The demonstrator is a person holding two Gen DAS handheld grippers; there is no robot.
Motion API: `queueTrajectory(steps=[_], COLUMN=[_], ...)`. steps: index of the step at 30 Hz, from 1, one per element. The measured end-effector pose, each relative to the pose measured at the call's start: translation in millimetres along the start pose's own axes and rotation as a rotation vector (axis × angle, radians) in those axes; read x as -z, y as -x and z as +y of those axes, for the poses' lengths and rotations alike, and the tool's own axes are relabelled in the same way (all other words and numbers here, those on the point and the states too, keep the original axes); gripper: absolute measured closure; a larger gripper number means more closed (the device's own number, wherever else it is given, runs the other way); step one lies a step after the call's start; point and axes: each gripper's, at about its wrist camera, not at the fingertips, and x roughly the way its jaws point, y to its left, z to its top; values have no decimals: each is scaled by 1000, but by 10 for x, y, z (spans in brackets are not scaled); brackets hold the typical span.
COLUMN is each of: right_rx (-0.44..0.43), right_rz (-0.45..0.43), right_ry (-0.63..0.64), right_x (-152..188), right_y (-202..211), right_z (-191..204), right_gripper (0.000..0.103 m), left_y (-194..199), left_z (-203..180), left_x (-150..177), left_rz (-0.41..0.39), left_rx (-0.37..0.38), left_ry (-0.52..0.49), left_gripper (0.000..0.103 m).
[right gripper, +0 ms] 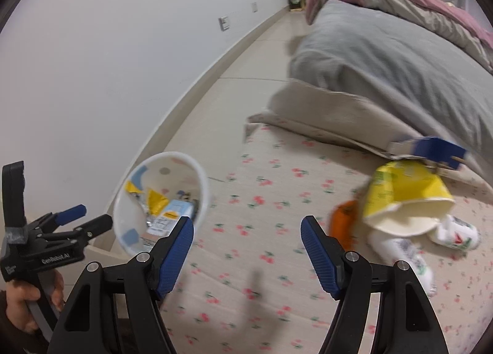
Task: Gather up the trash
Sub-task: 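Grasp the white AD yogurt bottle on the bed with the right gripper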
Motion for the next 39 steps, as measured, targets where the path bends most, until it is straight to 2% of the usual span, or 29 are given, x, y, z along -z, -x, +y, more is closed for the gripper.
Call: queueTrajectory(steps=[7, 17, 24, 31, 33, 35, 39], right_rx=[79, 173, 207, 196, 183, 170, 158], right_rz=[9, 142, 209, 265, 285, 292, 296], right_ry=[-42, -116, -109, -124, -154, -169, -163], right_x=[53, 245, 279, 298, 316, 308, 317], right_y=[177, 21, -151, -351, -385, -436, -429], right_z=[-515, -1217, -1375, -1403, -1432, -1408, -1375], right_gripper=[26, 26, 26, 26, 28, 43, 56], left_y=[-36, -139, -173, -228, -241, -246, -264], left_z=[-296, -466, -594, -746, -780, -819, -894], left_x=[-19, -6, 6, 43, 47, 60, 70], left_rz=[-6, 26, 47, 68, 72, 76, 86], left_rx=[-4, -3, 22, 23, 23, 23, 27], left_ry=[-53, -71, -78, -110, -118, -126, -138], left_gripper=[3, 3, 3, 3, 3, 3, 3])
